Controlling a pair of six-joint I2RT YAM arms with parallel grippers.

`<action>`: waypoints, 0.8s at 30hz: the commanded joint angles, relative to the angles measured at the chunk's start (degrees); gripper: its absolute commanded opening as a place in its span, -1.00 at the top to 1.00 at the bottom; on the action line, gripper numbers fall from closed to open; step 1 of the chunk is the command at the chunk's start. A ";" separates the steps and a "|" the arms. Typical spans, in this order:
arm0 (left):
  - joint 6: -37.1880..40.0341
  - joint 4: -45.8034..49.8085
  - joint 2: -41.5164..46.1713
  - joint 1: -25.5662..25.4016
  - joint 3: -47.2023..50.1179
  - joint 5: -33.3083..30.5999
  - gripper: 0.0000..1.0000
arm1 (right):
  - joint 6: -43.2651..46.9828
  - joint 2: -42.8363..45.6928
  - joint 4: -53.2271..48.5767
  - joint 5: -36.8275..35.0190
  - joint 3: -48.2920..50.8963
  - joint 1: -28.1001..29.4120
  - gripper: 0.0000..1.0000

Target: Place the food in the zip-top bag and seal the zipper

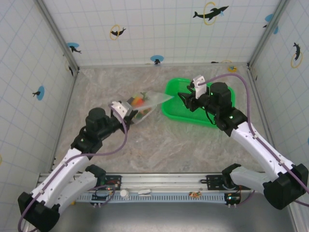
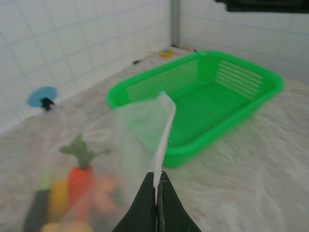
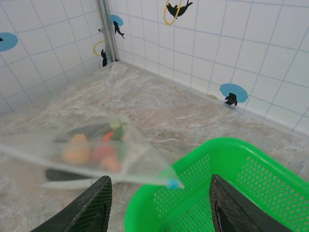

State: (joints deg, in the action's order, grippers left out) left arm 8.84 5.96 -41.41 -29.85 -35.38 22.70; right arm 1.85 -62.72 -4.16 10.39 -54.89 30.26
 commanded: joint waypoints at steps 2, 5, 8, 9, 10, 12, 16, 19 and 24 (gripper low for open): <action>-7.14 12.06 6.19 -1.19 2.90 12.78 1.00 | -1.27 0.94 1.92 -0.18 1.26 -0.38 -0.11; -11.31 13.59 9.32 -1.64 6.37 18.37 1.00 | -2.04 0.58 2.77 -0.09 1.65 -0.41 -0.11; -11.12 13.82 11.62 -4.02 6.66 18.40 1.00 | -2.27 0.02 2.85 0.53 1.54 -0.45 -0.11; -11.06 13.86 11.26 -4.13 6.37 19.11 1.00 | -2.19 -0.19 2.74 0.36 1.32 -0.45 -0.11; -10.81 13.91 10.44 -4.18 6.17 20.10 1.00 | -2.16 -0.34 2.69 0.25 1.22 -0.47 -0.11; -10.56 13.91 7.10 -4.70 5.67 22.59 1.00 | -2.27 -0.54 2.81 -0.01 1.03 -0.47 -0.11; -10.58 13.77 0.46 -8.41 6.11 19.30 1.00 | -2.52 -0.74 2.90 -0.60 1.07 -0.51 -0.10; -11.42 13.24 -3.28 -14.16 6.98 13.42 1.00 | -2.44 -0.56 1.68 -2.89 1.16 -0.22 -0.07; -20.03 3.11 -9.07 -24.46 11.24 2.54 0.94 | -1.35 -0.61 -1.35 -9.05 1.30 2.12 -0.04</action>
State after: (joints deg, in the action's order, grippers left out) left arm -5.19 15.11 -47.92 -50.59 -26.59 33.76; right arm 0.01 -63.16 -4.25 6.04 -54.24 30.98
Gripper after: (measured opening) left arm 0.041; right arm 0.522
